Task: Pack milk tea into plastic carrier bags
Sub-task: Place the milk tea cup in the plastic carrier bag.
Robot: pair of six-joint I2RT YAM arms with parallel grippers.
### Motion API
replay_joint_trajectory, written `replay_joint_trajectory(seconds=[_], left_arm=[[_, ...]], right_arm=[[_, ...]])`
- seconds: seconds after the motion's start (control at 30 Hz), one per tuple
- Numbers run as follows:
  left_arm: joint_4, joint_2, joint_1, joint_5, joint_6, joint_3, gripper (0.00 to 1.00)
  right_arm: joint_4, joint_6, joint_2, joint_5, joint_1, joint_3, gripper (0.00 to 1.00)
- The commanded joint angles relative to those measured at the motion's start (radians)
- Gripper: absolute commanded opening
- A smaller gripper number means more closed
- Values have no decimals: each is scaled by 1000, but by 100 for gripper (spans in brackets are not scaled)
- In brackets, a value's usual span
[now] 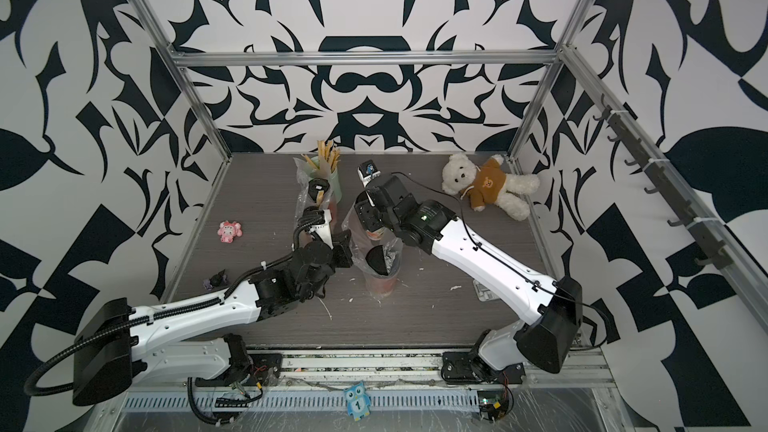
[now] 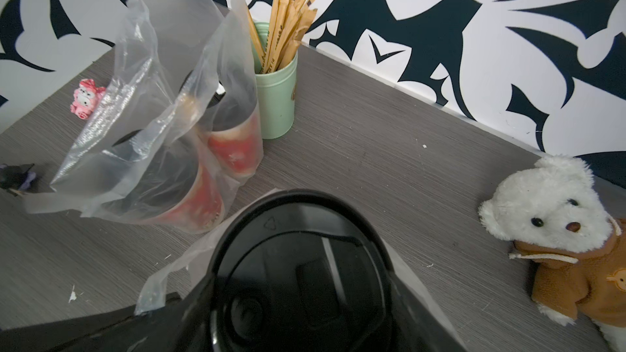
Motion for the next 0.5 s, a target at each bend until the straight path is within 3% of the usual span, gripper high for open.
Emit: replay_joint_trajectory(seconds=[0.0, 0.47], left_arm=[[9, -20, 1, -28, 13, 28, 0], [21, -34, 2, -61, 59, 30, 0]], right_arm=[[64, 14, -5, 16, 5, -6, 40], [76, 72, 52, -16, 5, -60, 39]])
